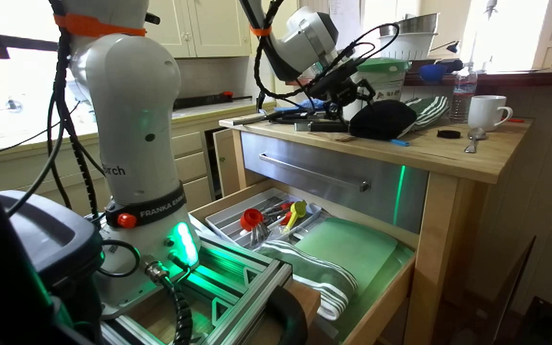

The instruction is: Put the mat in the open drawer

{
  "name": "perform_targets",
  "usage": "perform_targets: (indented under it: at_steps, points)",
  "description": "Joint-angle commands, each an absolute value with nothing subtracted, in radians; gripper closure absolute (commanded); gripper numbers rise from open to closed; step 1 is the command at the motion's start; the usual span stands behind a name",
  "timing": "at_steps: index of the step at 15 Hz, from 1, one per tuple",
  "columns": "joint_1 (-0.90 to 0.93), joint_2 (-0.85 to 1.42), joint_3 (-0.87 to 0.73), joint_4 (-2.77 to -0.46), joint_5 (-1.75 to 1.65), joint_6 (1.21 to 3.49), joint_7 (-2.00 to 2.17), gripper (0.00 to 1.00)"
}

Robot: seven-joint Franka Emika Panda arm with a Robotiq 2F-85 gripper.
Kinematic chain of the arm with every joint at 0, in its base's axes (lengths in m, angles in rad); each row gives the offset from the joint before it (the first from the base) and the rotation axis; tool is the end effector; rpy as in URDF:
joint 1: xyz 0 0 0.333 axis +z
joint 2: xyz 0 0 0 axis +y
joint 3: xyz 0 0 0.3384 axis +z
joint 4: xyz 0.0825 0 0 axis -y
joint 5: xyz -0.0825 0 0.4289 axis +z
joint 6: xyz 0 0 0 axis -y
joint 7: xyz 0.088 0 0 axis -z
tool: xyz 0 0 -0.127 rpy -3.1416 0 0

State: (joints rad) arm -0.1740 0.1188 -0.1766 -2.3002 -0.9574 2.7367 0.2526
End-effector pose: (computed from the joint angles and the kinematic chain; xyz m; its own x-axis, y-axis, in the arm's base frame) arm 0.5543 -0.1760 0.2908 0.9429 0.2819 0.1771 0.1514 -0.8368 0.5262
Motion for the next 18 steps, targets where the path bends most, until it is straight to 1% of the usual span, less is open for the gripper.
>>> perform_targets:
  at_steps: [1, 2, 3, 4, 6, 7, 8, 9, 11, 12, 13, 14, 18]
  points:
    - [-0.169, 0.123, -0.18, -2.286, -0.974, 2.733, 0.301, 0.08]
    - [-0.169, 0.124, -0.18, -2.284, -0.981, 2.735, 0.312, 0.12]
    - [-0.169, 0.127, -0.18, -2.283, -0.982, 2.738, 0.318, 0.22]
    - [-0.169, 0.129, -0.181, -2.283, -0.984, 2.741, 0.325, 0.27]
    - [-0.168, 0.133, -0.184, -2.278, -1.004, 2.741, 0.354, 0.51]
    - [-0.169, 0.135, -0.184, -2.275, -1.007, 2.742, 0.361, 0.52]
    - [-0.169, 0.136, -0.184, -2.272, -1.008, 2.742, 0.37, 0.59]
    - [-0.169, 0.138, -0.184, -2.27, -1.012, 2.743, 0.379, 0.69]
    - [-0.169, 0.138, -0.185, -2.27, -1.024, 2.744, 0.398, 0.83]
    - [-0.169, 0.137, -0.184, -2.272, -1.025, 2.742, 0.401, 0.92]
    - [-0.169, 0.137, -0.184, -2.272, -1.034, 2.743, 0.411, 0.98]
    - [-0.169, 0.137, -0.184, -2.273, -1.038, 2.742, 0.416, 1.0]
    - [-0.168, 0.122, -0.174, -2.284, -1.012, 2.736, 0.407, 1.0]
